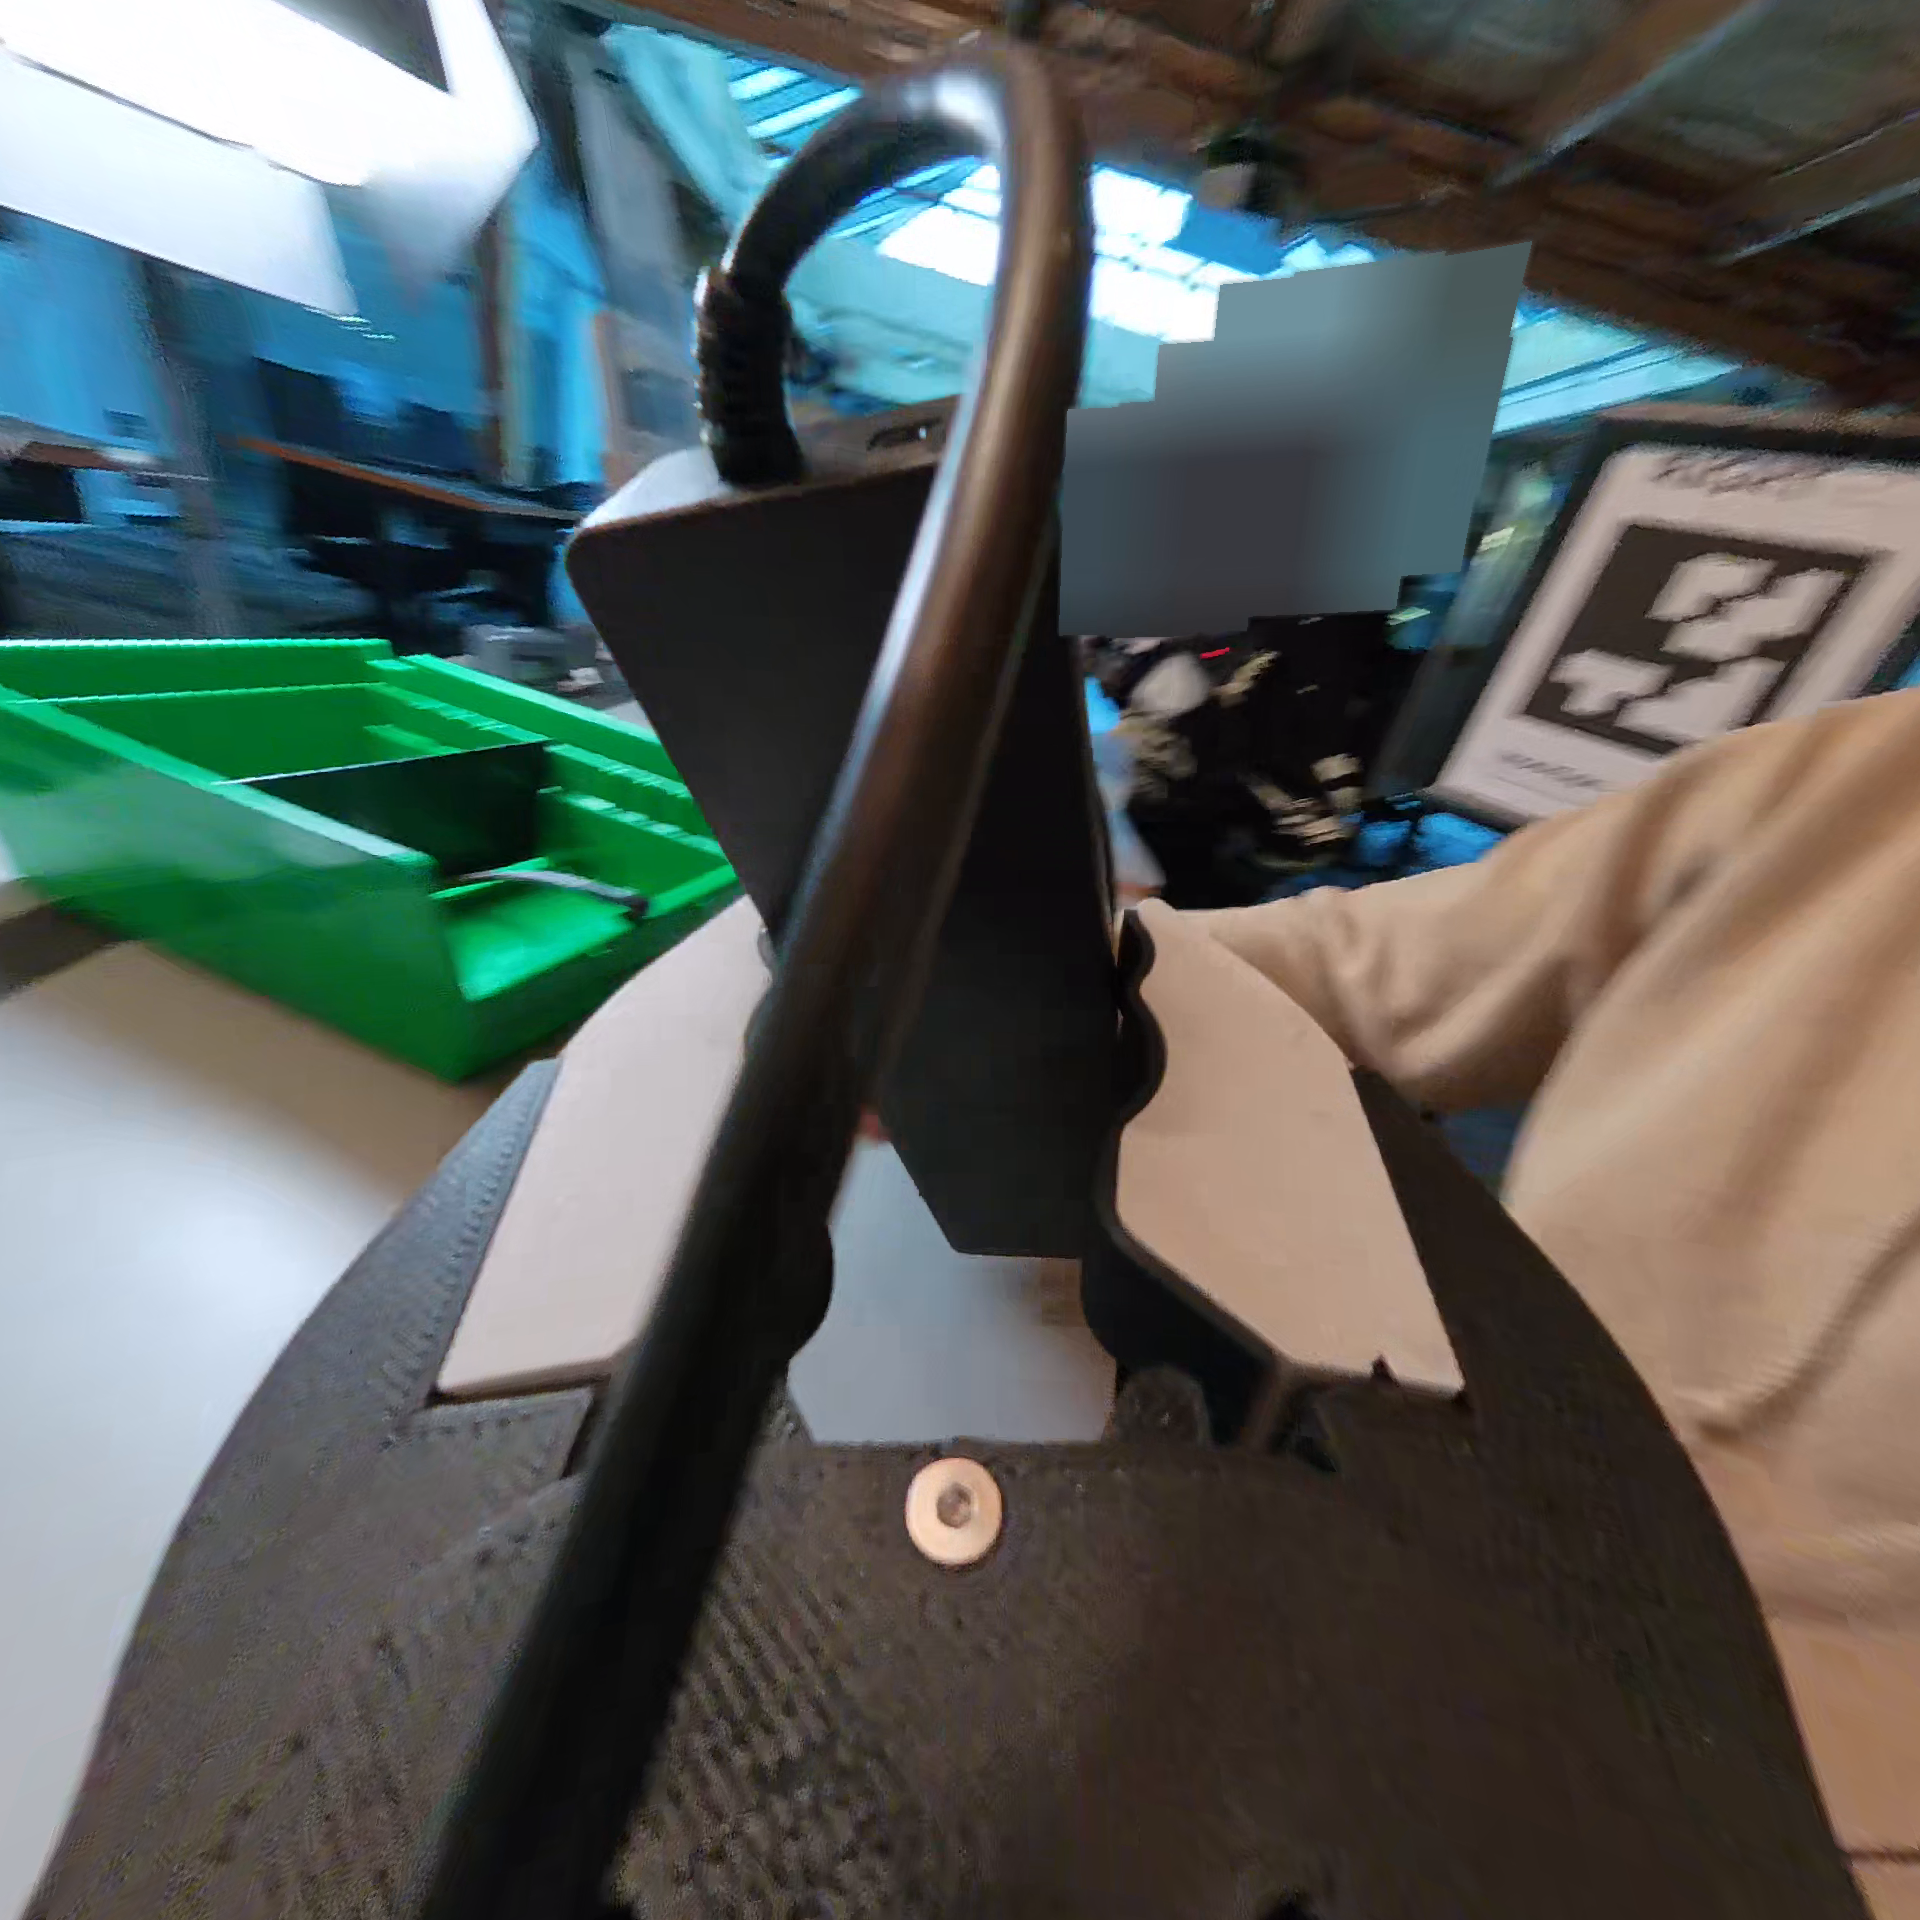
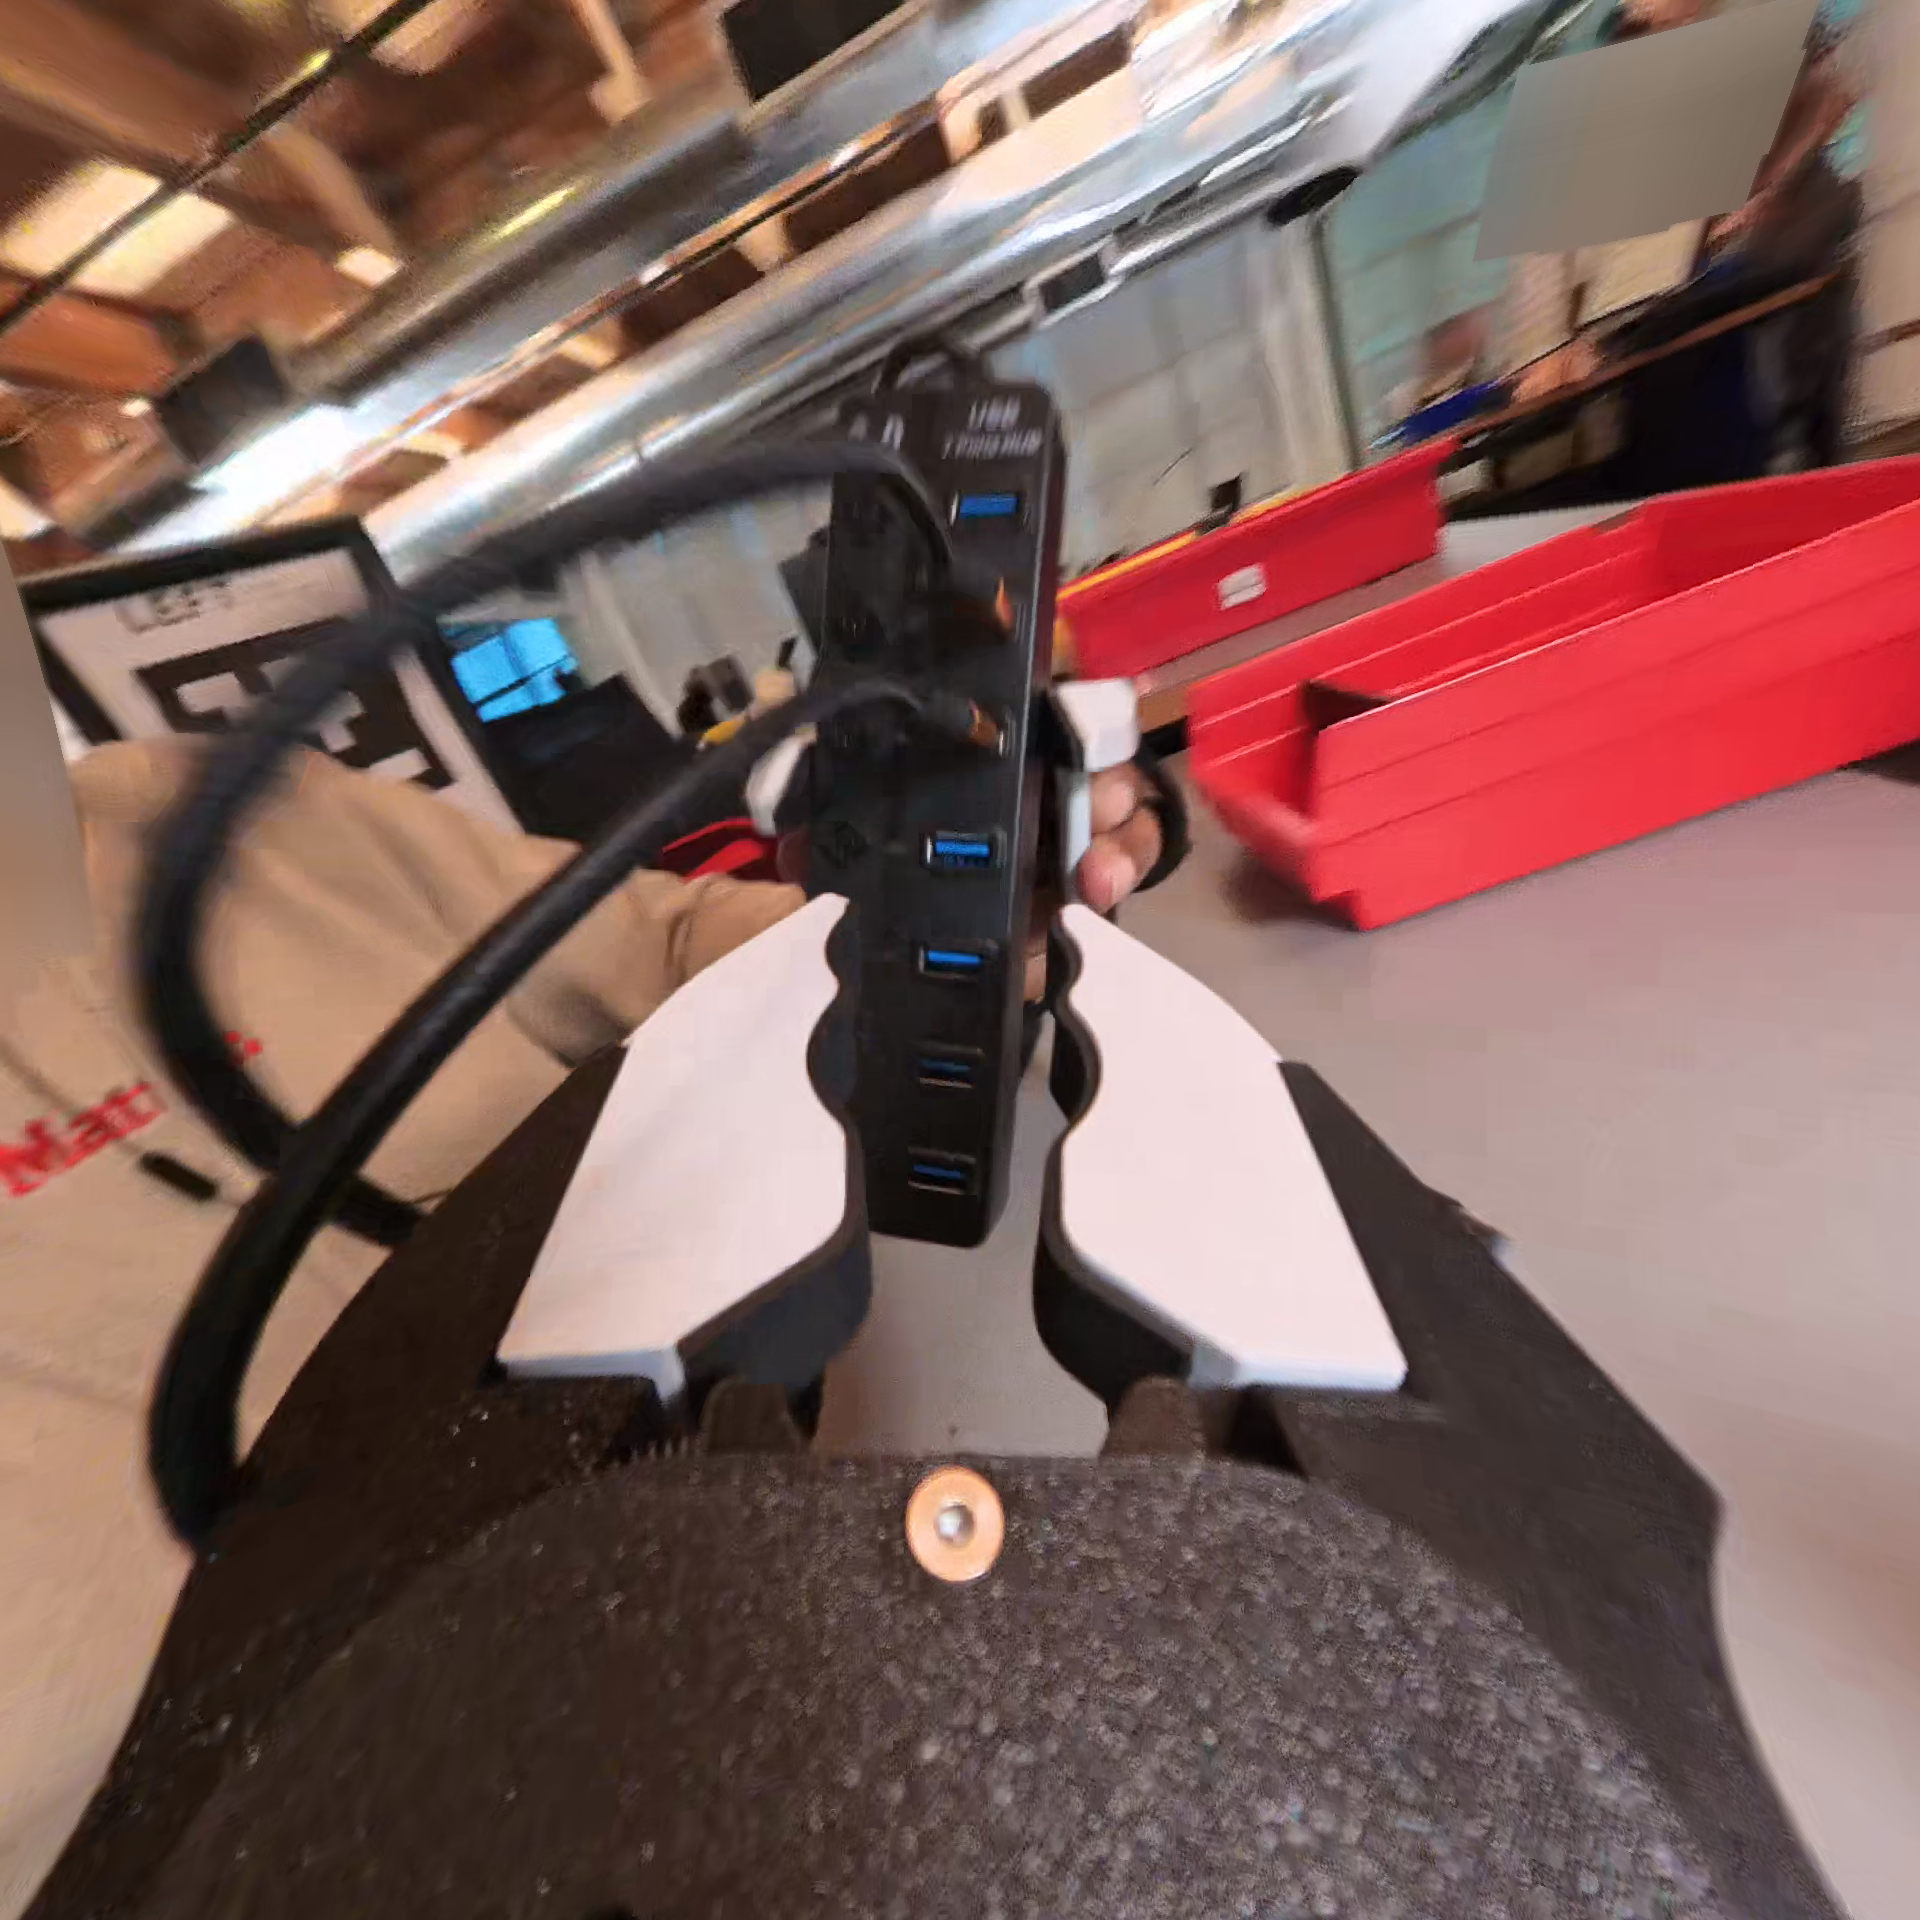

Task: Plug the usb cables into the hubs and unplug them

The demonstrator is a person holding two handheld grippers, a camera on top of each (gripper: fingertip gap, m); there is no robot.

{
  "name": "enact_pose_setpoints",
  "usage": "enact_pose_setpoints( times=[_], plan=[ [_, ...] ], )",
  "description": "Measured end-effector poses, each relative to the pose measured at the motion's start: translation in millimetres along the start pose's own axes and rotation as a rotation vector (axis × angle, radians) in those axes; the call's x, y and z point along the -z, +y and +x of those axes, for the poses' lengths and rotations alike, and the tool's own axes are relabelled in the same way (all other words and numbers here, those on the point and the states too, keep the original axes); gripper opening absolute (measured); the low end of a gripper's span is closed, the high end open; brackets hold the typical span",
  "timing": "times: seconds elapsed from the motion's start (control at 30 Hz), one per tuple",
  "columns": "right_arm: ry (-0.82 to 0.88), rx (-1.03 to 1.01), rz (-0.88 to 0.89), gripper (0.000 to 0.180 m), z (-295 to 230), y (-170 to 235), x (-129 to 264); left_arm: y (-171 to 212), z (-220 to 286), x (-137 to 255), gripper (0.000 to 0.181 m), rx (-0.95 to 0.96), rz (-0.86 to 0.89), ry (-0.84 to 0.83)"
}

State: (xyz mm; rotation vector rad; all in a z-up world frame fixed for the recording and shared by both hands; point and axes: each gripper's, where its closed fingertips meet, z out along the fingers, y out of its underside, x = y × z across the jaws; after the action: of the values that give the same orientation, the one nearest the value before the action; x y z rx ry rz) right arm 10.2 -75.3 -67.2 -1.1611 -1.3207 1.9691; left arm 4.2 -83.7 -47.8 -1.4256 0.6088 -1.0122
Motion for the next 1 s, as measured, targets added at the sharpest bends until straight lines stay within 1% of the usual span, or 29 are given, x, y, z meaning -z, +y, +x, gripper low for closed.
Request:
enact_pose_setpoints(
  times=[0.1, 0.2, 0.3, 0.53, 0.6, 0.73, 0.83, 0.9, 1.0],
  plan=[
    [0.087, 0.044, 0.012, 0.034, 12, -4, 6, 11, -13, 0, 0.060, -0.064, -0.066, -0.112],
    [0.134, 0.131, -0.032, 0.034, 12, 2, 2, 25, -14, -5, 0.060, -0.100, -0.146, -0.148],
    [0.150, 0.159, -0.044, 0.032, 11, 4, -1, 38, -11, -9, 0.060, -0.136, -0.211, -0.154],
    [0.147, 0.182, -0.090, 0.016, 10, 13, -2, 48, -10, -10, 0.059, -0.186, -0.269, -0.185],
    [0.129, 0.203, -0.106, 0.015, 6, 14, -2, 49, -6, -11, 0.059, -0.196, -0.262, -0.158],
    [0.079, 0.205, -0.095, 0.015, -4, 14, -5, 42, 7, -10, 0.057, -0.162, -0.181, -0.044],
    [0.049, 0.205, -0.123, 0.015, -7, 22, -9, 35, 16, -10, 0.062, -0.119, -0.117, 0.032],
    [0.055, 0.210, -0.123, 0.015, -7, 24, -10, 37, 17, -8, 0.062, -0.108, -0.127, 0.051],
    [0.107, 0.274, -0.138, 0.015, -2, 26, -10, 40, 12, -7, 0.061, -0.116, -0.161, 0.022]
  ],
)
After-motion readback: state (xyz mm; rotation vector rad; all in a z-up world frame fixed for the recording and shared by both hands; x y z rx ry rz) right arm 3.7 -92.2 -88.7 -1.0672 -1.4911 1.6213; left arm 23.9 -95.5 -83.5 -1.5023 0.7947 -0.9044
